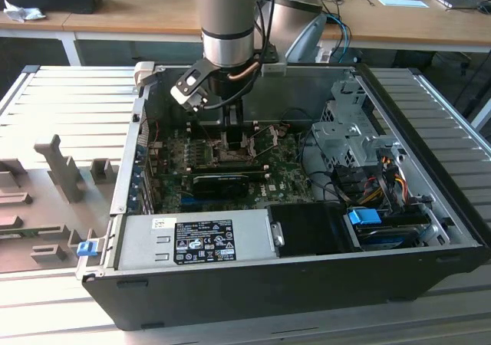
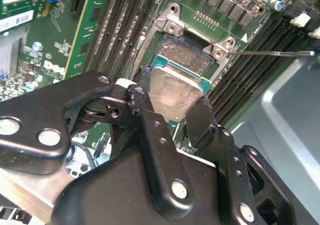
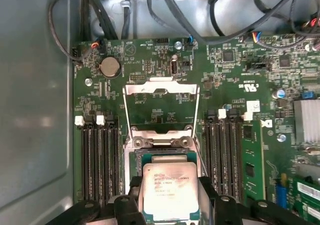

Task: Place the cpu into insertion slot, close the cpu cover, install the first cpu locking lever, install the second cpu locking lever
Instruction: 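Place the cpu into insertion slot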

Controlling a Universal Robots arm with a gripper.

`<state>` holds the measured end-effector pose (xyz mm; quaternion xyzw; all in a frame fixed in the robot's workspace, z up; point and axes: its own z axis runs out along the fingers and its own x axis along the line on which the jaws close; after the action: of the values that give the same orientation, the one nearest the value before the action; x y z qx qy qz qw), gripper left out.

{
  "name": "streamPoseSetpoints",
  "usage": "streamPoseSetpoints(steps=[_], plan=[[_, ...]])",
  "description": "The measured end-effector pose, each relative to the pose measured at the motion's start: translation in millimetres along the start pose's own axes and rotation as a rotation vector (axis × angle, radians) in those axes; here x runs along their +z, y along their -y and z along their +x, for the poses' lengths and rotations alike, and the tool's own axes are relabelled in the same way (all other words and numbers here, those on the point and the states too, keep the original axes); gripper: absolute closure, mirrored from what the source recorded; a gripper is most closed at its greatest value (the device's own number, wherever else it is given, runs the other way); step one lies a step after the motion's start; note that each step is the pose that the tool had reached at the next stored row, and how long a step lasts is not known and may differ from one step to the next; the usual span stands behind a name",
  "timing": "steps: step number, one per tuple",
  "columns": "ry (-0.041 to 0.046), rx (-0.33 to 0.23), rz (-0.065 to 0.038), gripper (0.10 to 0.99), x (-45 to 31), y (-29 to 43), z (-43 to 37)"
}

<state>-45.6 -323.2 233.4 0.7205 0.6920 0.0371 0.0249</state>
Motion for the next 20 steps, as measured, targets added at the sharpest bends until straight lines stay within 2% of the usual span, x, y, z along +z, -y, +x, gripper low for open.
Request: streamPoseSetpoints(steps=[5, 20], plan=[[-0.001, -0.01, 0.0, 0.557, 8.8, 2.0, -0.2], [-0.0011, -0.011, 0.0, 0.557, 16.2, 3.0, -0.3]])
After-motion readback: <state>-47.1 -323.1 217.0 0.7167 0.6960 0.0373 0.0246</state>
